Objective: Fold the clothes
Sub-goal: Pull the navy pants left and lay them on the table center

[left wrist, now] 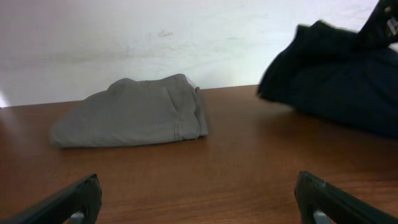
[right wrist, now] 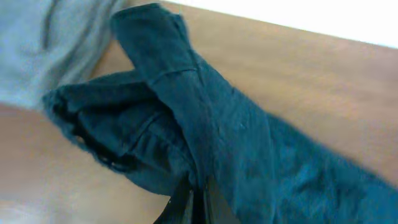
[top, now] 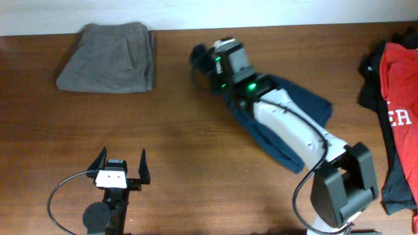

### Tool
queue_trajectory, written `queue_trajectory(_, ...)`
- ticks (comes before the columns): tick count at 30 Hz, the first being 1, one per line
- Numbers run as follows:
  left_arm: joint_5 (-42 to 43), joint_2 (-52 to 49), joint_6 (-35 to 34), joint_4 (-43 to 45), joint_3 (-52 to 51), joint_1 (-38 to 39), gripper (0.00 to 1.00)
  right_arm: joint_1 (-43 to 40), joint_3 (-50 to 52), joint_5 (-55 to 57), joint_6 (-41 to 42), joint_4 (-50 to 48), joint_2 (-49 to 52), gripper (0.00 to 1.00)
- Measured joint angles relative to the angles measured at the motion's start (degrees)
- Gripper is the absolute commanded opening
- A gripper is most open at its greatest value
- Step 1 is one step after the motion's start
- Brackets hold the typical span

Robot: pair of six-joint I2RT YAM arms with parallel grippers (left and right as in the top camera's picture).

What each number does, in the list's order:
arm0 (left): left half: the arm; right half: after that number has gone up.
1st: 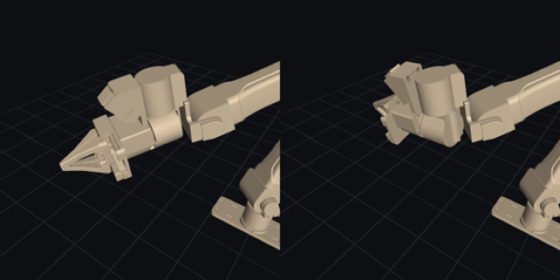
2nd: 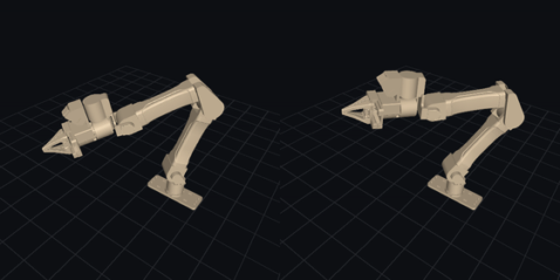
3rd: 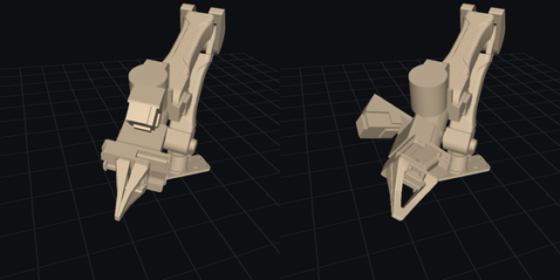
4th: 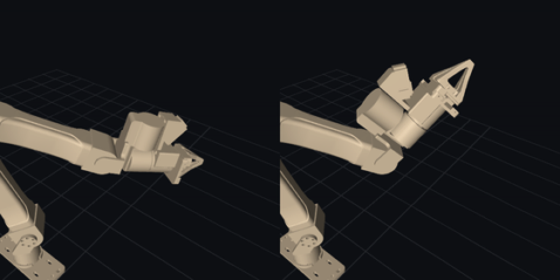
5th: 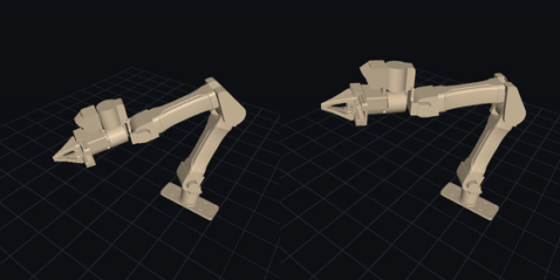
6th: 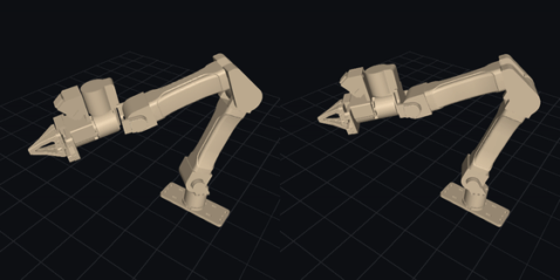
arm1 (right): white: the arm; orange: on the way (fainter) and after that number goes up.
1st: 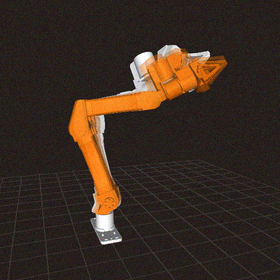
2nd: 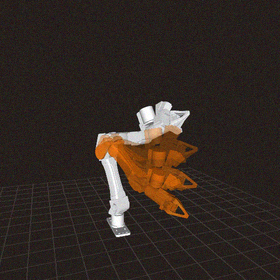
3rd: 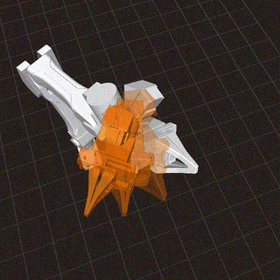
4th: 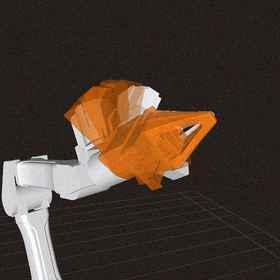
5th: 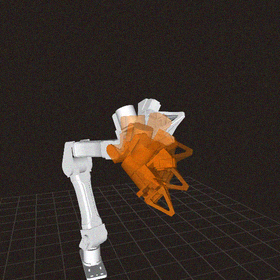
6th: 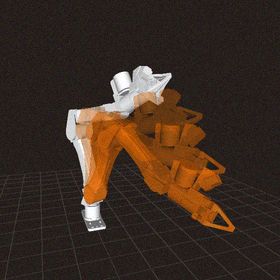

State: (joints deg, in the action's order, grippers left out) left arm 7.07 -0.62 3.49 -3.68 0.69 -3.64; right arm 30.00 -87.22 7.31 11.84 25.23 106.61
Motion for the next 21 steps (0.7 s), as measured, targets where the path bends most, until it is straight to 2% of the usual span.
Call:
queue_trajectory(9, 0.00, 0.00, 0.00, 0.00, 0.00, 0.00, 0.99, 11.89, 0.02, -0.35, 12.24, 7.06, 0.55, 0.04)
queue_trajectory(15, 0.00, 0.00, 0.00, -0.02, 0.00, 0.00, 0.99, 21.20, 0.02, -1.36, 15.80, 7.34, 0.55, 0.06)
queue_trajectory(17, 0.00, 0.00, 0.00, 0.00, 0.00, 0.00, 0.99, 23.74, 0.02, -1.66, 16.50, 7.34, 0.55, 0.11)
queue_trajectory(18, 0.00, 0.00, 0.00, 0.00, 0.00, 0.00, 0.99, 24.63, 0.02, -1.86, 16.68, 7.37, 0.55, 0.19)
queue_trajectory(20, 0.00, 0.00, 0.00, 0.00, 0.00, 0.00, 0.99, 25.81, 0.02, -2.21, 17.11, 7.39, 0.55, 0.48)
queue_trajectory(21, 0.00, 0.00, 0.00, 0.00, 0.00, 0.00, 0.99, 26.05, 0.00, -2.29, 17.35, 7.39, 0.55, 0.55)
